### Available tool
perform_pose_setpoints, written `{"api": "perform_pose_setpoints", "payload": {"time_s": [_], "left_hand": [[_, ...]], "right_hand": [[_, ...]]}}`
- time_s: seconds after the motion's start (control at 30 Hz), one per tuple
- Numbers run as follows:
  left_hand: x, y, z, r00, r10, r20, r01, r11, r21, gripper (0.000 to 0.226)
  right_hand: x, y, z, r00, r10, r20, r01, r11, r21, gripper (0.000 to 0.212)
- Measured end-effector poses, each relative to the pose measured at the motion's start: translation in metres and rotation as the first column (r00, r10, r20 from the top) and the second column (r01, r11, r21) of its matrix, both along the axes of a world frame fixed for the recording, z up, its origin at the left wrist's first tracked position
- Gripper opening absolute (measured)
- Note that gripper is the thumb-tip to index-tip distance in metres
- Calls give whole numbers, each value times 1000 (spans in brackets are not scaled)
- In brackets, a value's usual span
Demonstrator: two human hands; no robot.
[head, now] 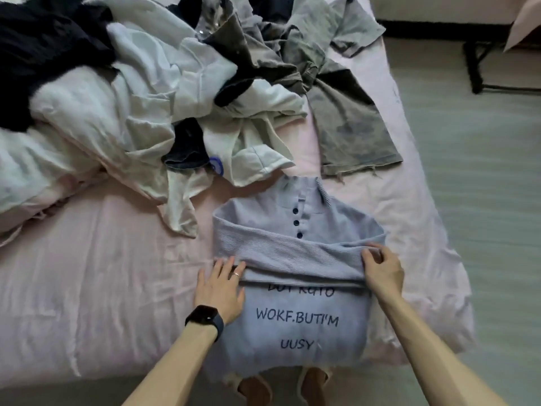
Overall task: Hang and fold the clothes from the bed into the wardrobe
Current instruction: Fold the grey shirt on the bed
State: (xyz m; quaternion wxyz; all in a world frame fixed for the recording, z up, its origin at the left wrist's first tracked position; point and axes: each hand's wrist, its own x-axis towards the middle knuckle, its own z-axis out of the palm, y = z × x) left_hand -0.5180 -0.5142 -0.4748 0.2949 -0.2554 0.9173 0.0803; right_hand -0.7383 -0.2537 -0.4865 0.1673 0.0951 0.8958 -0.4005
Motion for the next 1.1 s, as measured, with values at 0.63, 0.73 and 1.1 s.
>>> {"api": "perform_pose_setpoints", "payload": {"time_s": [0.63,0.73,1.1], "left_hand": [[0,45,-45,991,137,0,-136,986,-92,64],[39,53,-33,976,218,-15,-218,969,-115,70],[139,64,-18,749,662,19,-653,732,196,31]], "right_hand": [[54,34,-61,659,752,25,-602,507,618,72],[76,37,-53,753,658,12,-545,613,572,77],[186,76,-30,928,33,371,-148,947,284,49]]}}
